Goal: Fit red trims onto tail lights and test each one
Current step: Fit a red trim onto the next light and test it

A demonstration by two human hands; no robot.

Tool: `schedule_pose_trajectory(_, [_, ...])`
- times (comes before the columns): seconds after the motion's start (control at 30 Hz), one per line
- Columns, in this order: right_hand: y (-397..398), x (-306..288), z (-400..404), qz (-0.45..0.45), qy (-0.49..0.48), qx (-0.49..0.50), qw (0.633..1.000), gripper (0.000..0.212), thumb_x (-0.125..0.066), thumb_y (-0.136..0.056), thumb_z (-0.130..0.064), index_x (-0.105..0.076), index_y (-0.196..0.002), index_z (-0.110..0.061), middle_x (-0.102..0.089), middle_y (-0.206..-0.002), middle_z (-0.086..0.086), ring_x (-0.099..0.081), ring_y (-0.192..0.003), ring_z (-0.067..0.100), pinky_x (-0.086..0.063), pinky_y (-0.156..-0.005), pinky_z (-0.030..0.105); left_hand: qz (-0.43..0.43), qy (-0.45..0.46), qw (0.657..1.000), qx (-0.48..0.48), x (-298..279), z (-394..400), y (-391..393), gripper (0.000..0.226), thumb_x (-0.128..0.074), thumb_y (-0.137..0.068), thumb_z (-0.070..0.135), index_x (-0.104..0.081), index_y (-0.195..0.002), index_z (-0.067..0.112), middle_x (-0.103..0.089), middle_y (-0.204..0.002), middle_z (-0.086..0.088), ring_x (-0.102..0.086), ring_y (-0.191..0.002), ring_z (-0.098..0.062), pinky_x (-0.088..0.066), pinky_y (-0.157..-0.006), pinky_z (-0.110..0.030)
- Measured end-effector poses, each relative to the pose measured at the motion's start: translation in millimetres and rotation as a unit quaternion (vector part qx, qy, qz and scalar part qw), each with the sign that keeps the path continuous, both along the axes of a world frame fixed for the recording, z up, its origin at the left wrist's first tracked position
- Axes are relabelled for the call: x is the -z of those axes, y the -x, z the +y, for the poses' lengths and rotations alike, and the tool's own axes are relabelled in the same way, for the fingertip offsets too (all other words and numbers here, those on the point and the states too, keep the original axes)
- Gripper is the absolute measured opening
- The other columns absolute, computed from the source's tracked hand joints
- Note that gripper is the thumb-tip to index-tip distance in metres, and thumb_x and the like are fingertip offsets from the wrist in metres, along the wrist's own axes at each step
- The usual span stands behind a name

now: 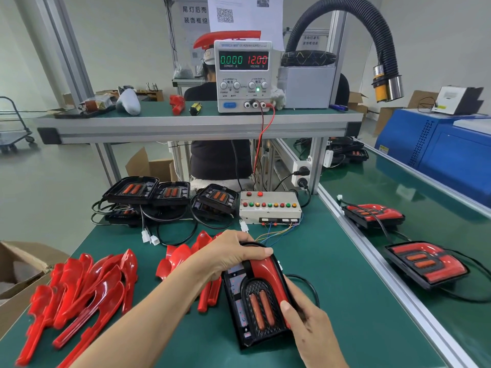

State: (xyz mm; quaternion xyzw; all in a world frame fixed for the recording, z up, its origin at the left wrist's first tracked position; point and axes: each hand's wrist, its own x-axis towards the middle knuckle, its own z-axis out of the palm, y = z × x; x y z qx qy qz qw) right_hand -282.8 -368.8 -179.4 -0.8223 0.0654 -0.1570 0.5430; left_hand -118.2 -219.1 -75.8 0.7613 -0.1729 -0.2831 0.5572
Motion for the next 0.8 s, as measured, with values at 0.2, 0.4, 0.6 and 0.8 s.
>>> schedule_pose_trajectory(0.2, [-27.4, -32.3, 5.9, 0.002, 0.065, 0.084, 0.994, 0.075, -0.041, -0.068, -0.097, -0.053, -0.129, -0.055, -0.067, -0.102, -0.020, -0.060, -0.103, -0.003, -0.048, -0.088, 0.022, -0.026, -0.015, 0.999, 0.017, -0.7, -7.6, 1.9, 0.040, -0.092, -0.062, 0.044, -0.075, -0.083, 0.015, -0.074, -0.077, -0.003, -0.067, -0.068, -0.013, -0.055, -0.068, -0.025])
schedule_pose_trajectory(0.4, [-60.5, -43.8, 4.6, 0.015, -0.006, 0.018, 1.000, 0.053, -0.053, -0.076, -0.082, -0.064, -0.087, -0.032, -0.069, -0.081, -0.013, -0.060, -0.070, 0.000, -0.045, -0.065, 0.020, -0.028, -0.003, 1.000, 0.008, -4.7, -4.2, 3.9, 0.040, -0.083, -0.081, 0.043, -0.072, -0.090, 0.005, -0.069, -0.080, -0.003, -0.062, -0.074, -0.015, -0.052, -0.075, -0.029])
schedule_pose_trajectory(0.6, [-57.6, -33.1, -0.2, -0.015, -0.058, 0.012, 0.998, 0.045, -0.056, -0.080, -0.080, -0.067, -0.098, -0.040, -0.074, -0.090, -0.011, -0.069, -0.084, 0.004, -0.048, -0.071, 0.015, -0.003, 0.019, 0.999, 0.046, -7.7, 10.8, 6.1, 0.028, -0.075, -0.091, 0.021, -0.071, -0.111, 0.002, -0.074, -0.113, -0.015, -0.069, -0.096, -0.014, -0.054, -0.096, -0.031])
schedule_pose_trajectory(0.8, [-59.9, -30.8, -0.9, -0.014, -0.072, -0.003, 0.997, 0.041, -0.058, -0.082, -0.075, -0.068, -0.098, -0.039, -0.074, -0.092, -0.008, -0.070, -0.087, 0.008, -0.053, -0.078, 0.028, 0.034, 0.067, 0.996, 0.040, -2.8, 6.1, 15.7, 0.026, -0.072, -0.093, 0.018, -0.069, -0.113, 0.003, -0.074, -0.102, -0.008, -0.069, -0.095, -0.017, -0.053, -0.099, -0.037])
